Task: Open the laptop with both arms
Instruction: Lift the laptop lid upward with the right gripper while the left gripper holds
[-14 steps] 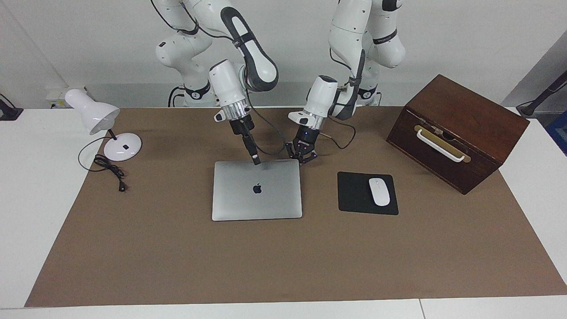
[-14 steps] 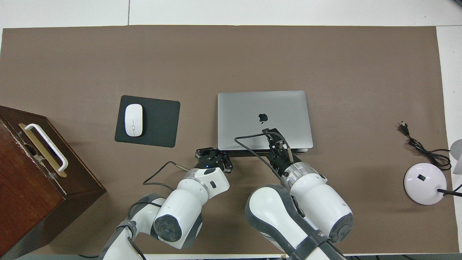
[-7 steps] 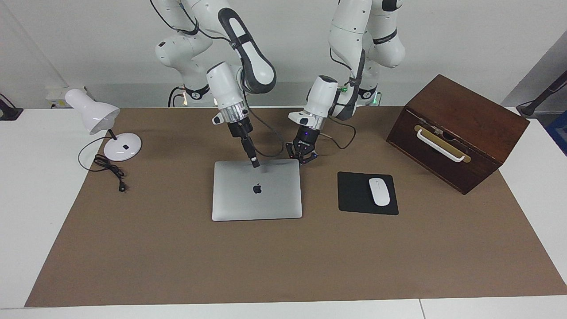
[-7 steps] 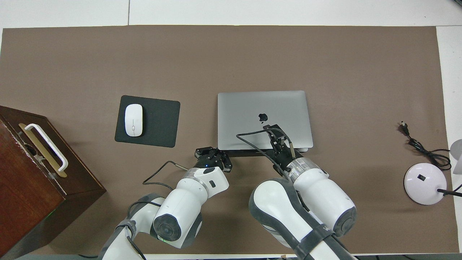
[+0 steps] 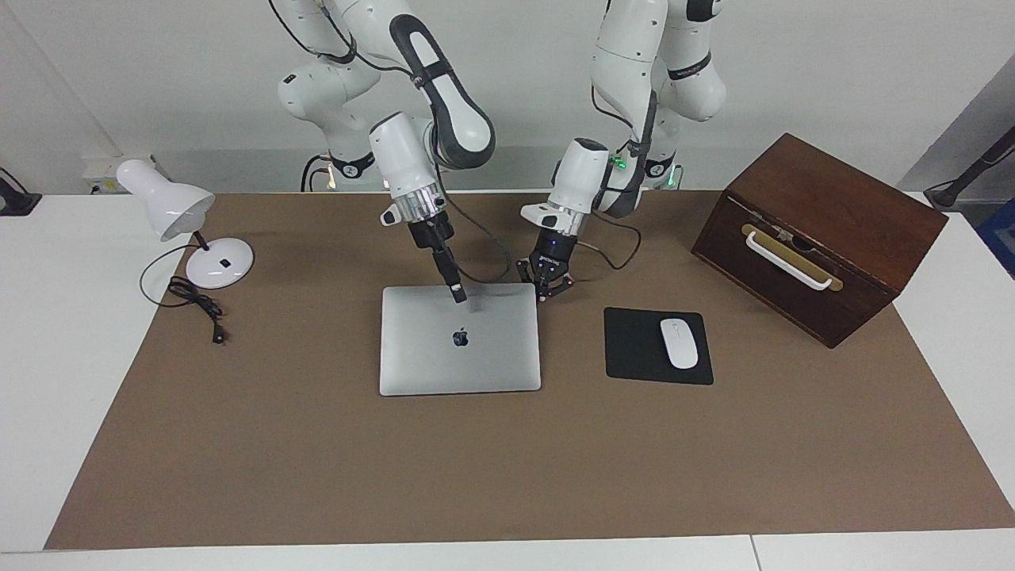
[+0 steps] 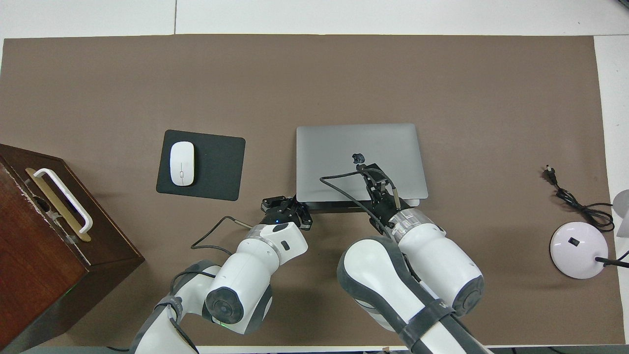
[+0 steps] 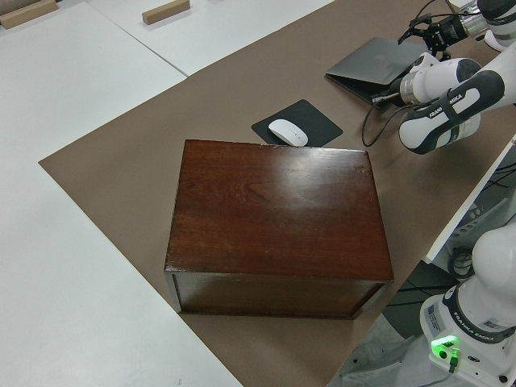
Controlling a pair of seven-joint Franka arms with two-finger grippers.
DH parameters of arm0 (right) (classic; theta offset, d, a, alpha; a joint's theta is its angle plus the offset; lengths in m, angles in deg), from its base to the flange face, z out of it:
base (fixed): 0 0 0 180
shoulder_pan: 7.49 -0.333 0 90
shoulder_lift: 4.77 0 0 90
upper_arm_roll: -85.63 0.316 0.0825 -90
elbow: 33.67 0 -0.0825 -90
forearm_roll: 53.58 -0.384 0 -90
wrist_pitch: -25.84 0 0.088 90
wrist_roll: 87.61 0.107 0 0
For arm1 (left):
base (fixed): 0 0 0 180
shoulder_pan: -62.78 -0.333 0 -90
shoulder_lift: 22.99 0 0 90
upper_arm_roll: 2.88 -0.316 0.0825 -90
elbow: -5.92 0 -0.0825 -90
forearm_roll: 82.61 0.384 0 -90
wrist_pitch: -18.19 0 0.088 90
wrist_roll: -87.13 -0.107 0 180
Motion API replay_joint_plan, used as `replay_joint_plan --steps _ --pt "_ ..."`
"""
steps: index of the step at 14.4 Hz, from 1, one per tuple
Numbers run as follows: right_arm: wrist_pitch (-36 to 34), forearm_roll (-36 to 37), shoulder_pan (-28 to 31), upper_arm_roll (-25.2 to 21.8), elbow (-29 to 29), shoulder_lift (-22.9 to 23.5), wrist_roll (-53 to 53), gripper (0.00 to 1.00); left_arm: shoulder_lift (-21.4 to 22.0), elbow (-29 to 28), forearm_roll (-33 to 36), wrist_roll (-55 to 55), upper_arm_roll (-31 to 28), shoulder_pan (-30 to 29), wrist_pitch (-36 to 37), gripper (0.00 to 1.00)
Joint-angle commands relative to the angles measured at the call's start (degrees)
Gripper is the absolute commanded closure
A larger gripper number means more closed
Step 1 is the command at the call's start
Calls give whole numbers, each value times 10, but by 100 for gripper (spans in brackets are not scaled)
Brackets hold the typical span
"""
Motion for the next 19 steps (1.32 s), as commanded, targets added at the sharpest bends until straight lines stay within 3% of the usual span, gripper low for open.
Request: replay_joint_plan --steps 1,10,19 --pt "-9 -19 14 0 -43 32 -34 0 -19 12 -10 -13 3 0 -10 100" --pt "-16 -18 20 1 -90 61 -32 0 -27 12 -17 -13 4 8 -10 100" --pt "-71 14 48 -1 -116 65 -29 0 -30 12 -29 -14 4 15 -10 100"
